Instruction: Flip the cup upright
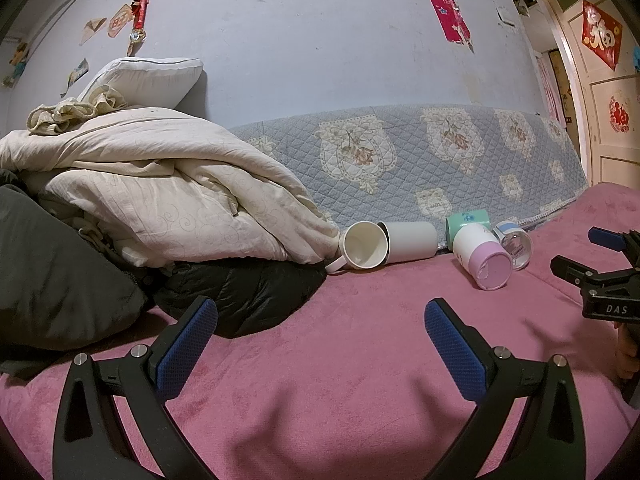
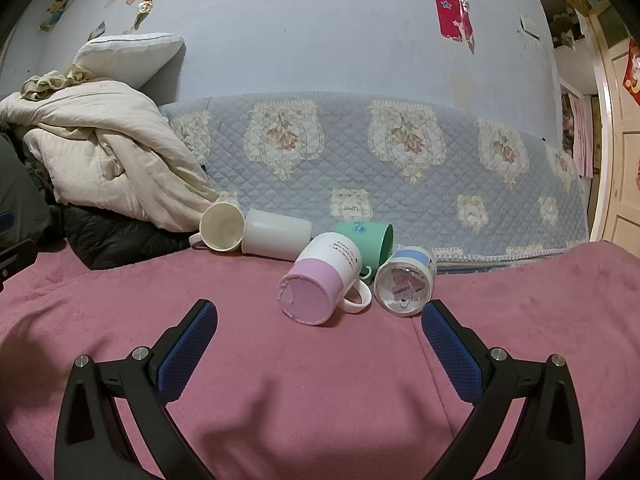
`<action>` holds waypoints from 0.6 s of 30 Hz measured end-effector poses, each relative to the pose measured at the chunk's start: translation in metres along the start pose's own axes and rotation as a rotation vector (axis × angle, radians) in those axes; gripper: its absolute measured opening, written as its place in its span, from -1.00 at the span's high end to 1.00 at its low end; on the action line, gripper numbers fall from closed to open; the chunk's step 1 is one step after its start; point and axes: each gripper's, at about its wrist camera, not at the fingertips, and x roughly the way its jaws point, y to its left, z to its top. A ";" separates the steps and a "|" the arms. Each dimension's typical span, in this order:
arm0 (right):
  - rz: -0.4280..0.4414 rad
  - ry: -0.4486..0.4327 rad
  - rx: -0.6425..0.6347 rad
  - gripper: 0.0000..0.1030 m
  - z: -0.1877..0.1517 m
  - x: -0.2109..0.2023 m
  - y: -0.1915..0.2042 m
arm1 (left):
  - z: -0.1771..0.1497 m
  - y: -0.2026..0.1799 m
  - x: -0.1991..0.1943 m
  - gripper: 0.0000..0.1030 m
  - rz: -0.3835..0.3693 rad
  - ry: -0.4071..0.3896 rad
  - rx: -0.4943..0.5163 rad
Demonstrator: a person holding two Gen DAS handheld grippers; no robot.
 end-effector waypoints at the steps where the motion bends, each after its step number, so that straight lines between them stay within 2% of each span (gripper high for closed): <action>1: 0.000 0.000 0.000 -1.00 0.000 0.000 0.000 | 0.000 0.000 0.000 -1.00 0.000 0.001 0.000; 18: -0.003 0.011 0.003 -1.00 -0.001 0.001 0.000 | -0.002 0.002 -0.001 -1.00 0.010 -0.010 -0.011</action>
